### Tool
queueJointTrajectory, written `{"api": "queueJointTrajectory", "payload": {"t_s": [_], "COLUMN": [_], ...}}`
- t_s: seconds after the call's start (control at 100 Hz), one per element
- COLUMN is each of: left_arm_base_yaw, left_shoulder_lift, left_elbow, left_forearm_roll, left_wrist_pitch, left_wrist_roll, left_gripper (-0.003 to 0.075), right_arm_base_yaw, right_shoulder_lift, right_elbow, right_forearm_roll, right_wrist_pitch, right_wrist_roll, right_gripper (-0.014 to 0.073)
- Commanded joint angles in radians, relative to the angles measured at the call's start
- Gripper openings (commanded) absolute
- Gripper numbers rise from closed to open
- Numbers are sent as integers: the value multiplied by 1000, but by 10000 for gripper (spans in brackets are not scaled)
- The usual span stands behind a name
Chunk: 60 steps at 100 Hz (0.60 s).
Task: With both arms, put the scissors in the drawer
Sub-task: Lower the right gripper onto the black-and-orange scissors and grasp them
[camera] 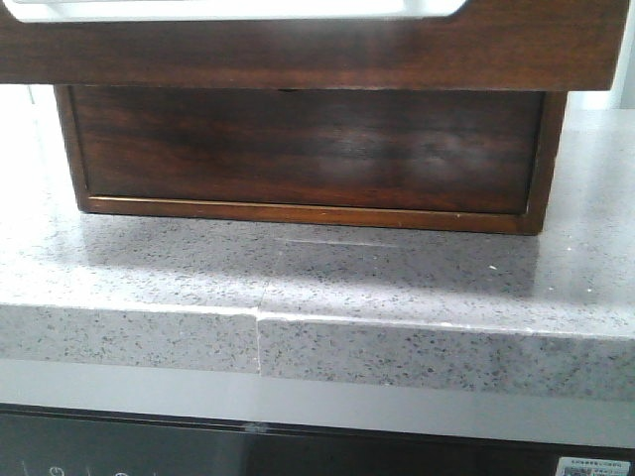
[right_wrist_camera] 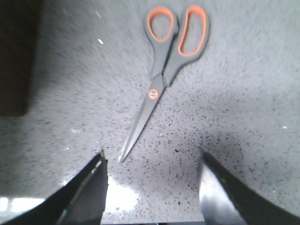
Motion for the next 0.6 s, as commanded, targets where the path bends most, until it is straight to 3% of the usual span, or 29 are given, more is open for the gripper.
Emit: {"api": "queueJointTrajectory", "payload": {"t_s": [0.0,0.4,0.59], "left_arm_base_yaw": [-6,-6,-6], "left_shoulder_lift": [4,4,4], "left_elbow": [-55,-59,-59], "left_forearm_roll": [16,14,8], "left_wrist_pitch": [-9,36,57], "left_wrist_roll": [7,7,7], "left_gripper": [-20,-20,-20], "right_arm_base_yaw": [-4,-5,-5], "right_shoulder_lift": [84,333,372], "right_elbow": [-71,-80,-80], "right_forearm_roll": [-20,-22,-124], "right_wrist_pitch": [-7,-142,-144], "right_wrist_roll": [20,193,274], "right_gripper": [377,377,377]}}
